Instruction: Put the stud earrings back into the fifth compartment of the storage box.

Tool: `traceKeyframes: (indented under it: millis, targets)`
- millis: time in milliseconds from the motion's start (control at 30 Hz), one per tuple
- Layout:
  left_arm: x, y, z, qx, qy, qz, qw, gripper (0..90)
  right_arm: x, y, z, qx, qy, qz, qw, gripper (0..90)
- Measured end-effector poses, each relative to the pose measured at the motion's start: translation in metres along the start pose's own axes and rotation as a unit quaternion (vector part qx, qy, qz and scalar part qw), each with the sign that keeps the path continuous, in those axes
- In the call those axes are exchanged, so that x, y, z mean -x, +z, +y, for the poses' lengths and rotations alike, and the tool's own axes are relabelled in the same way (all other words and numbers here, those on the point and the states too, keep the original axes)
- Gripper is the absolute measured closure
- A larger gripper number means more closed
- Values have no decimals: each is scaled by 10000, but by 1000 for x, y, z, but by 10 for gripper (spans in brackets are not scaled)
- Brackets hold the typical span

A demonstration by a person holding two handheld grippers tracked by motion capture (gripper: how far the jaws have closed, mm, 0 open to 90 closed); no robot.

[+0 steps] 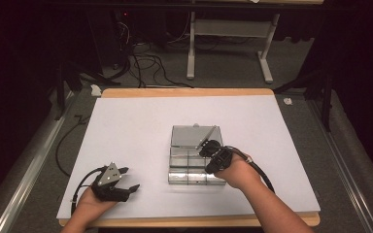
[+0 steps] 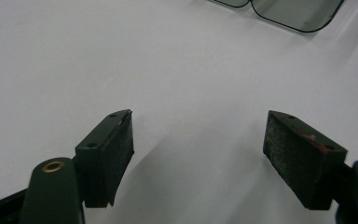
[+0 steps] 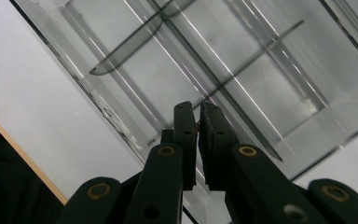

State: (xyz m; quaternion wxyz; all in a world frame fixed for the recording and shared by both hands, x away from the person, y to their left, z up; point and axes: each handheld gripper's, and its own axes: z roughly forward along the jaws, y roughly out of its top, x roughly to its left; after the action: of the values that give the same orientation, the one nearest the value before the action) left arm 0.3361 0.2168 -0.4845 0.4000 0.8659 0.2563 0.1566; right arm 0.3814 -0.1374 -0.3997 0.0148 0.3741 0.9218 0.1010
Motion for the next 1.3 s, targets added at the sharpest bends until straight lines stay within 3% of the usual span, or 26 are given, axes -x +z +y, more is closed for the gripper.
traceKeyframes:
  millis: [567,1300]
  targets:
    - [0,0,0,-20,-3,-2,10000,249,-15,16,17,-60,-214,93,9997,869]
    - [0,0,0,-12,-7,-6,10000,248,-18,40,20,-298,-240,143,9992,844]
